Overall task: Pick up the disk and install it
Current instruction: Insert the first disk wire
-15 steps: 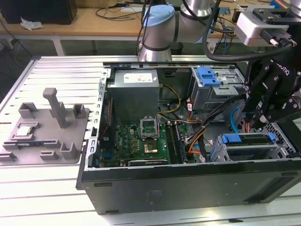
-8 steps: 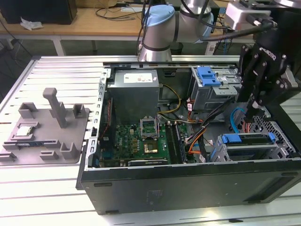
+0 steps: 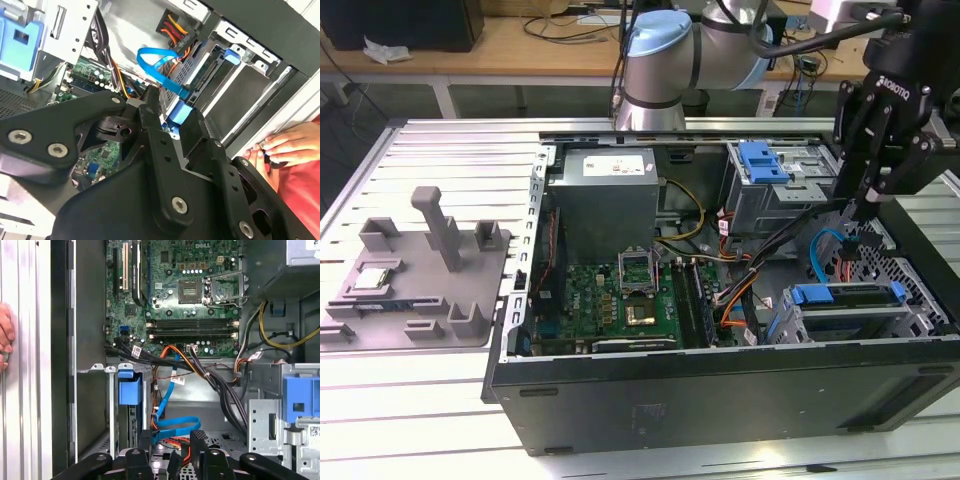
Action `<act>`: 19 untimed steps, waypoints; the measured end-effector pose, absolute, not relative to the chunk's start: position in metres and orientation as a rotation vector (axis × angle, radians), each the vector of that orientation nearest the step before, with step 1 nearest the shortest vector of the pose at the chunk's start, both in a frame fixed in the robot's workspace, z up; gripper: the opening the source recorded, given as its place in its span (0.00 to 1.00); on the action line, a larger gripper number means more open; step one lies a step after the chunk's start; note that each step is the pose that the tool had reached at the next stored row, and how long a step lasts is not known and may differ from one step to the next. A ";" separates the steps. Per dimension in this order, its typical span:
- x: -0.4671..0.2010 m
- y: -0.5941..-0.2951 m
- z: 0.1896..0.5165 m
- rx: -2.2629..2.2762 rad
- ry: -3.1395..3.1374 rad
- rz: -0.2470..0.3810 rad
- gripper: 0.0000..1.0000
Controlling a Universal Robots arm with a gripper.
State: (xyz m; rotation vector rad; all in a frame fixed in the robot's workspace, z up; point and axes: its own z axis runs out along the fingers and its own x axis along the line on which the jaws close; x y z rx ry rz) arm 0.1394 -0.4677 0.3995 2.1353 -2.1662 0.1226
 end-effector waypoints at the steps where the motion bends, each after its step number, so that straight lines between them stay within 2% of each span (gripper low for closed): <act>1: 0.141 -0.467 0.399 2.130 -2.168 0.126 0.44; 18: 0.163 -0.456 0.399 1.959 -2.305 0.126 0.44; 19: 0.165 -0.456 0.399 1.935 -2.323 0.124 0.36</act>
